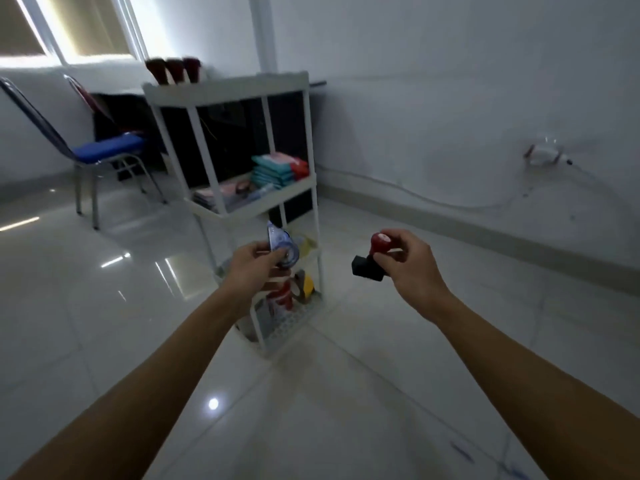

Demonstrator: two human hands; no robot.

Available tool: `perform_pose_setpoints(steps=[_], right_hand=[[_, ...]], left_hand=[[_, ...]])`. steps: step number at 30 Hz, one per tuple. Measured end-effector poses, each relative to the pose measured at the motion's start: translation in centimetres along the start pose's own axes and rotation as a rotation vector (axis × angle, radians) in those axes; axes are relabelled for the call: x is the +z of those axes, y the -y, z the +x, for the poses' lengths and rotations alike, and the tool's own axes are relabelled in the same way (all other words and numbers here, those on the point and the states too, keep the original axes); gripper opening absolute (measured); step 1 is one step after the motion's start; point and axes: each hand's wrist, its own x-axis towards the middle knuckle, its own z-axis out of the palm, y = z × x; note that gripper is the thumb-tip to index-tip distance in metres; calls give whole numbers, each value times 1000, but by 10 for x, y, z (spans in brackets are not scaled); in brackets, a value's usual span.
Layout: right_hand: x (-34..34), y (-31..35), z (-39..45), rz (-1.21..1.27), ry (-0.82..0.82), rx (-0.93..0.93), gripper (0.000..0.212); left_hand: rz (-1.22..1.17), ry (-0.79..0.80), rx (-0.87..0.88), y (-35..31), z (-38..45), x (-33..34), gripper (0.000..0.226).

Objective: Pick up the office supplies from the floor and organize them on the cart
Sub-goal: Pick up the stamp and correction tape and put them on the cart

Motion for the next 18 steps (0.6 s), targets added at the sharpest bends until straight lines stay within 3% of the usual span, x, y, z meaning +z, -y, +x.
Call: perform_pose_setpoints(steps=[2, 6, 13, 18], right_hand=[[14, 20, 14, 28, 0, -22, 30], [44, 52, 59, 121, -23, -45, 34], [105, 105, 192, 348, -124, -135, 40], [129, 154, 272, 395, -155, -190, 39]], left_hand=[[58, 17, 66, -28, 9, -16, 8], [118, 39, 211, -87, 34, -41, 23], [69, -85, 520, -216, 121, -69, 29], [306, -90, 511, -291, 182, -102, 26]])
